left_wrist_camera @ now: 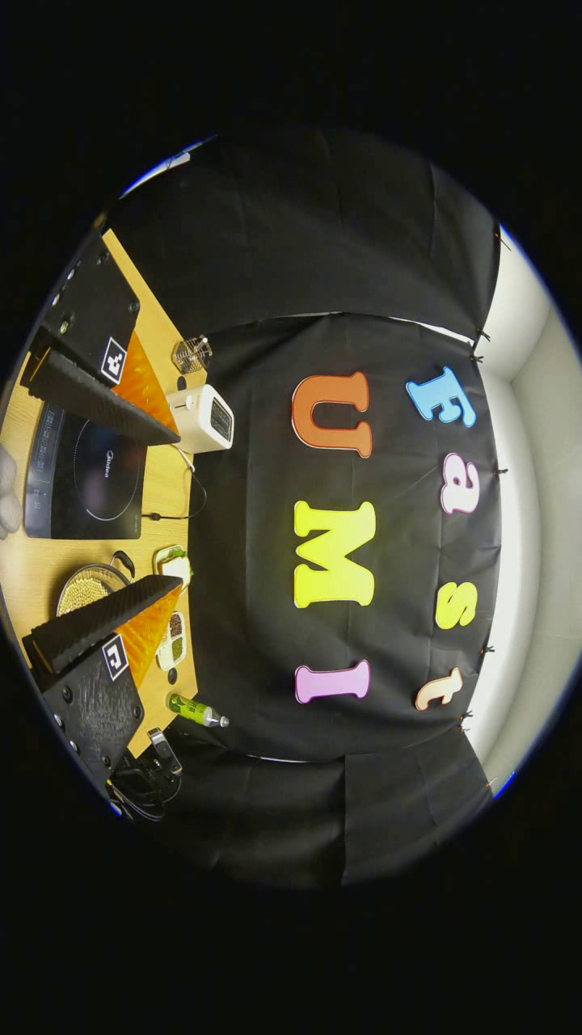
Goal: First push the handle of the pot to place it horizontally, then grasp the pot with both hands and set it on the induction cooktop.
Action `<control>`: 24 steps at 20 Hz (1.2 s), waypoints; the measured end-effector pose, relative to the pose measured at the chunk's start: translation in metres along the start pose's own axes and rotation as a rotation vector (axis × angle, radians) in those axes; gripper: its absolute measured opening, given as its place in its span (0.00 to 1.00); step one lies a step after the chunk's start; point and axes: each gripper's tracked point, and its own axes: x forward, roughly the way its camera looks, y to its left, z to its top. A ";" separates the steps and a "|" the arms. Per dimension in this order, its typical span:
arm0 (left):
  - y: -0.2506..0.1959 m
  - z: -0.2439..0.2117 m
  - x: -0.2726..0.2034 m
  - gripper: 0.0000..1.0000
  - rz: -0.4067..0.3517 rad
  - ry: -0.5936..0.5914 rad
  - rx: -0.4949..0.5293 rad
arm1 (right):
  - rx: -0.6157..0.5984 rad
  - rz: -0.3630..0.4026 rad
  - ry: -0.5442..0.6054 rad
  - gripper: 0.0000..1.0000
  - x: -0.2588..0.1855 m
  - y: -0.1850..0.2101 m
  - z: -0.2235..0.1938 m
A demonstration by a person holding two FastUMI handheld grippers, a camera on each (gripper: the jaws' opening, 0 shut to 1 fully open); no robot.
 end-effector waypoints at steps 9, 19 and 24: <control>-0.002 -0.002 -0.003 0.96 0.017 0.009 0.017 | -0.056 -0.052 0.014 0.00 0.006 -0.041 0.018; 0.002 -0.010 -0.009 0.96 0.077 0.032 0.018 | -0.171 -0.085 0.023 0.04 0.016 -0.073 0.042; 0.004 -0.015 -0.013 0.96 0.123 0.044 0.017 | -0.226 -0.071 0.011 0.01 0.022 -0.083 0.055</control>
